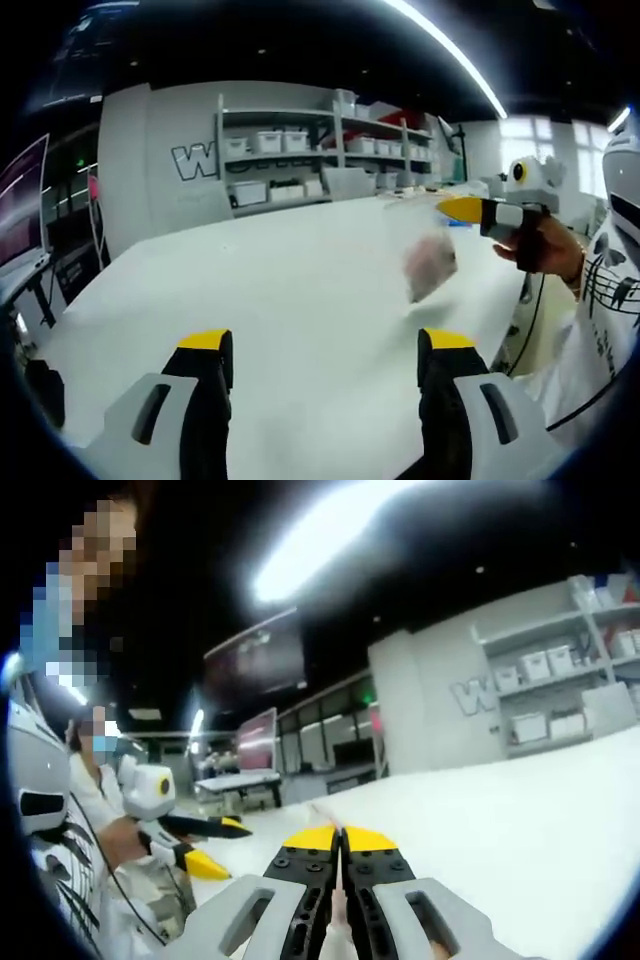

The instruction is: Open the resealable bag by pulling the two sides of the seal apart until the entire bag opening is separated and visibly accessible.

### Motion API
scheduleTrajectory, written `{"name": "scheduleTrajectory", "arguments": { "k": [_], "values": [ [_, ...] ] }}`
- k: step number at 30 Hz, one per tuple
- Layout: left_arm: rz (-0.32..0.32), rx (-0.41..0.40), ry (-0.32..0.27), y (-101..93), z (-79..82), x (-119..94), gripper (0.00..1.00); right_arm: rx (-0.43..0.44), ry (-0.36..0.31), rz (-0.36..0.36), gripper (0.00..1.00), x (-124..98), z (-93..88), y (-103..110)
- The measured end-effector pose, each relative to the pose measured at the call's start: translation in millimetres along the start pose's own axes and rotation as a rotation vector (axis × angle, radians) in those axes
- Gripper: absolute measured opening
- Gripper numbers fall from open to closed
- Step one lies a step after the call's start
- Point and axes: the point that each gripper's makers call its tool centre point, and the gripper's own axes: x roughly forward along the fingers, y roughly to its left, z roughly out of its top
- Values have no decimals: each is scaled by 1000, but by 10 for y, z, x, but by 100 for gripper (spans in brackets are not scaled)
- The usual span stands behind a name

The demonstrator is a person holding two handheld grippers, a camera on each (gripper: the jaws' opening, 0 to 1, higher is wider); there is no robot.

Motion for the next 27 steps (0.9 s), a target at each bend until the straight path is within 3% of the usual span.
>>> {"name": "scheduleTrajectory", "arguments": {
  "k": [17, 27],
  "values": [
    [-23, 7, -8, -9, 36, 103, 72, -1, 3, -47, 0, -98, -53, -61],
    [-21, 7, -12, 34, 23, 91, 71, -48, 50, -8, 0, -53, -207, 125]
  ]
}}
